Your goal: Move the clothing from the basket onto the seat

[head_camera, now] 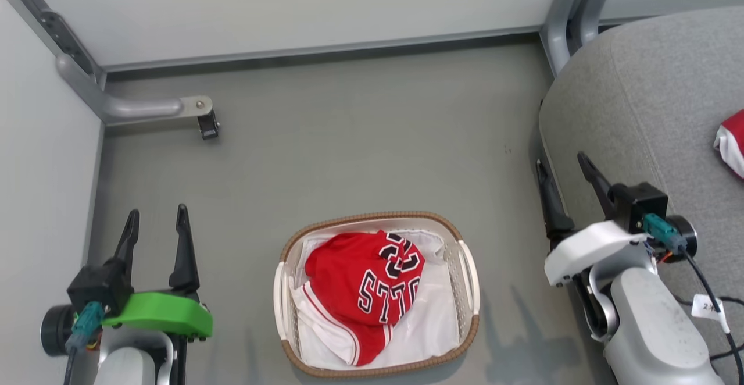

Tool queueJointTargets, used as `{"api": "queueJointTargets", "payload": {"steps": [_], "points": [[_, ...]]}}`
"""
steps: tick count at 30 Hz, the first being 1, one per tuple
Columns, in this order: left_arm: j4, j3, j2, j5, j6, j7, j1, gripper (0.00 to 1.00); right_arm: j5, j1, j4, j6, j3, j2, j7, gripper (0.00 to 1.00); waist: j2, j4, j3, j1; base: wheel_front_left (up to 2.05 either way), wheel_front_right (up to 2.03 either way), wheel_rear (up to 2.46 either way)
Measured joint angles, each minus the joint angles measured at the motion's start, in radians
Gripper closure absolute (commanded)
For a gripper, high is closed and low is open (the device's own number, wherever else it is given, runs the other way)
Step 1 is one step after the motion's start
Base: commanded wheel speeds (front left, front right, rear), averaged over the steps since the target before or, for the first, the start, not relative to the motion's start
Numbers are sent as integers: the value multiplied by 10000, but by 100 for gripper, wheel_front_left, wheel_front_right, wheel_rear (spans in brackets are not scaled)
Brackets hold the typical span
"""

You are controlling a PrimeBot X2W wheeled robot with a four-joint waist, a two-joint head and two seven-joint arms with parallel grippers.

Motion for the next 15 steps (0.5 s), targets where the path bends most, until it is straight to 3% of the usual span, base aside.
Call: {"api": "queueJointTargets", "payload": {"steps": [15], "points": [[-322, 284, -384, 201, 0, 0, 1557, 0, 146, 1485, -36, 0, -249, 59, 2, 0, 0, -40, -1361, 0, 0, 0, 0]]}}
